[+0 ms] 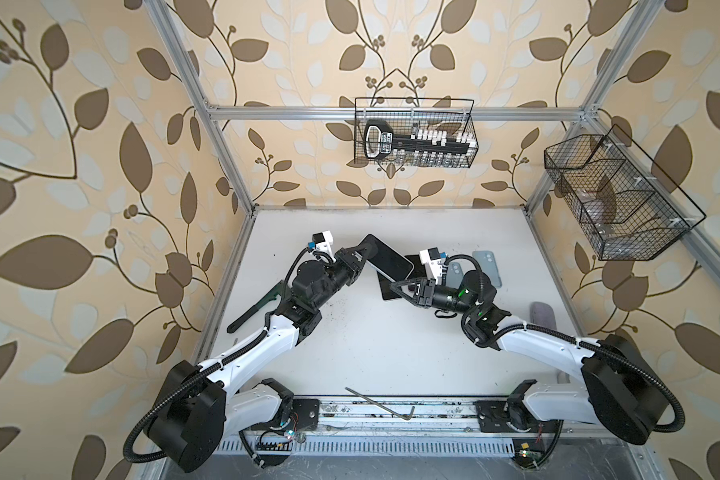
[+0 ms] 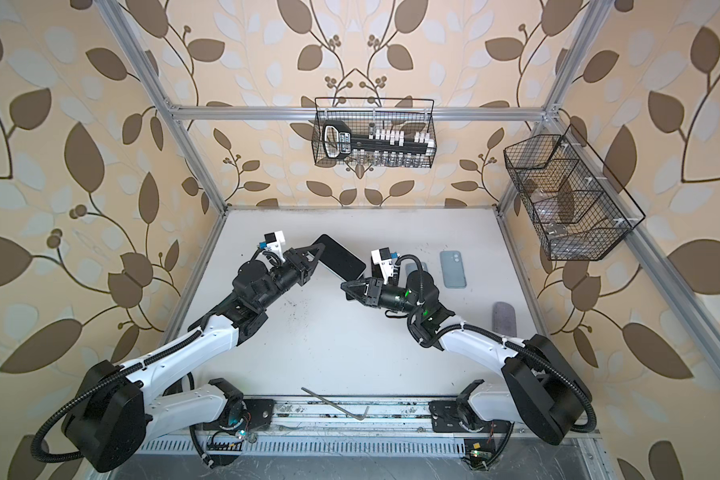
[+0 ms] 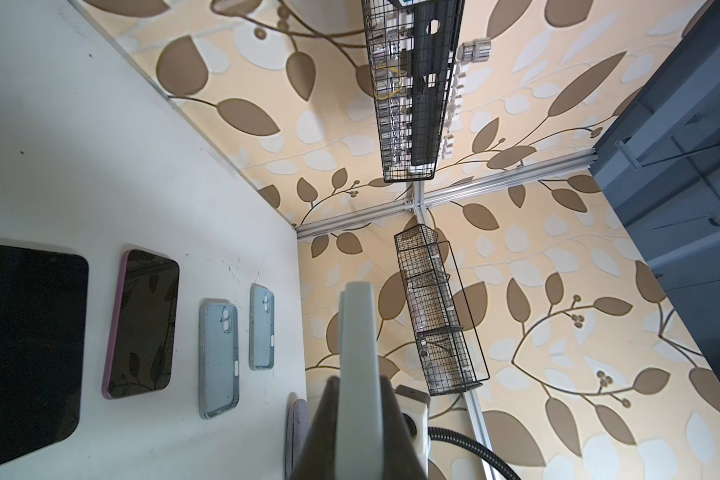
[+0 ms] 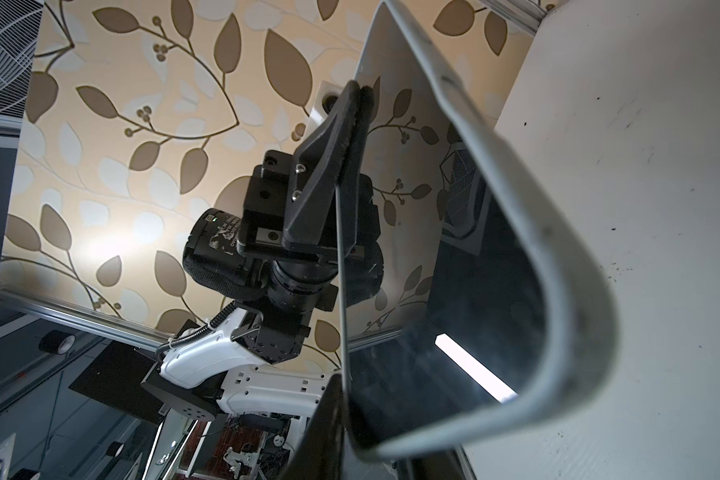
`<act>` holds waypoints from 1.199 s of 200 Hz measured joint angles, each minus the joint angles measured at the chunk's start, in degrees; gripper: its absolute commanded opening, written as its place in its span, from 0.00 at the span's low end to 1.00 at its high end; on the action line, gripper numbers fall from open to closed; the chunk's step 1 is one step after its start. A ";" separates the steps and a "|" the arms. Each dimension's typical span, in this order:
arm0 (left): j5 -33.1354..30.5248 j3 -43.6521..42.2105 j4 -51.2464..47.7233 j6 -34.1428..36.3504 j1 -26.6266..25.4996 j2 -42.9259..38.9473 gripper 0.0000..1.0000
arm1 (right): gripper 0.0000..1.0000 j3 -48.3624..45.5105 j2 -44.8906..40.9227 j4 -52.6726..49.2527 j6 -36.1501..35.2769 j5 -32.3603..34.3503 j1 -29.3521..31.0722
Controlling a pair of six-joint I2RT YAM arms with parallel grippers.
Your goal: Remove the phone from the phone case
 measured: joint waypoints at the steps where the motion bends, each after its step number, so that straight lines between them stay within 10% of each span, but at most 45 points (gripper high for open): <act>1: -0.02 0.00 0.02 0.00 0.00 0.00 0.00 | 0.19 0.00 0.00 0.04 0.02 0.00 0.00; 240: -5.49 -0.57 -0.15 -13.92 -1.14 -2.40 0.00 | 0.12 -1.14 -0.55 3.80 -13.38 -0.26 -0.17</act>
